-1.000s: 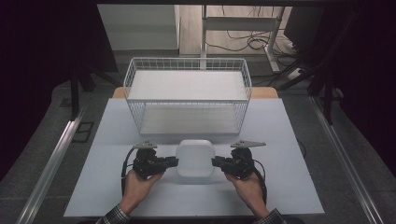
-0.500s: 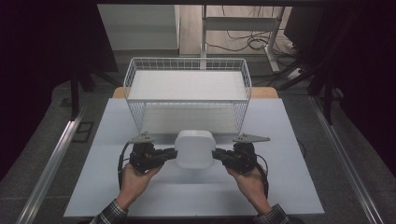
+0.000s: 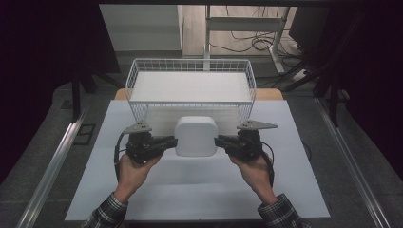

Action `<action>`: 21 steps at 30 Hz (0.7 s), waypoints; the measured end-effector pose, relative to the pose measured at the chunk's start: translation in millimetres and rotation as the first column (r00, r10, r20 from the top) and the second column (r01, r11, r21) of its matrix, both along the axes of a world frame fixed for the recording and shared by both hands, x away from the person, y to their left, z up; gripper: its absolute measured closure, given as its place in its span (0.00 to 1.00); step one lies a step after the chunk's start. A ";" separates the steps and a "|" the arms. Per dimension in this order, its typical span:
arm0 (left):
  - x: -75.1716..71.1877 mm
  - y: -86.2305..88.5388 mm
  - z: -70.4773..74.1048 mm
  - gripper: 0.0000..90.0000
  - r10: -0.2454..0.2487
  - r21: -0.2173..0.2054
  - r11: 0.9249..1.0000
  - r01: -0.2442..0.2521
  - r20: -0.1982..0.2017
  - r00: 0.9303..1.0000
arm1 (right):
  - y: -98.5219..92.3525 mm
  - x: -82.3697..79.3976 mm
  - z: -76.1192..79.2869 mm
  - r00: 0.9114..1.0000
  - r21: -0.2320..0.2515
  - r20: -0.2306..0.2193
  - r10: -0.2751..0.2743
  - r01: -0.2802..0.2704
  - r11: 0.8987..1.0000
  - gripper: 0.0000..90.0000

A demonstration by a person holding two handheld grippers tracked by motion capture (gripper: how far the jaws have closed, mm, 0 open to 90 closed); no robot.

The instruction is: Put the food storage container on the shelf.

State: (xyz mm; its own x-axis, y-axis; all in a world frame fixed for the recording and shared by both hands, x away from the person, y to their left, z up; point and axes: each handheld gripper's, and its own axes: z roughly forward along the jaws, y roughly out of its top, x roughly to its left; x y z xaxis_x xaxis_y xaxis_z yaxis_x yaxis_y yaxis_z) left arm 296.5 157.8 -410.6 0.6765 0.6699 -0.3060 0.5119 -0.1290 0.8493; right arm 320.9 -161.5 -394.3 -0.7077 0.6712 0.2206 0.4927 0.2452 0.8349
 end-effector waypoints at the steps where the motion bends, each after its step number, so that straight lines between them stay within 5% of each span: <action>1: 0.0 0.0 0.0 0.90 0.000 0.000 1.000 0.000 0.000 1.000 | 0.0 0.0 0.0 1.000 0.000 0.000 0.000 0.000 1.000 0.87; 21: 30.3 15.3 73.6 0.89 0.017 -0.002 1.000 -0.017 0.060 0.998 | 15.6 28.9 68.8 0.996 0.042 0.086 -0.002 -0.002 0.999 0.87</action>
State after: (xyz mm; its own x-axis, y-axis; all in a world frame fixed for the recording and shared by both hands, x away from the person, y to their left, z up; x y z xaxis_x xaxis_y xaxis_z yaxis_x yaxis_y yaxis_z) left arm 326.8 173.1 -337.0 0.6822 0.6811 -0.2659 0.4618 -0.1195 0.8789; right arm 349.7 -145.9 -325.5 -0.7253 0.6626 0.1865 0.4184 0.2092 0.8838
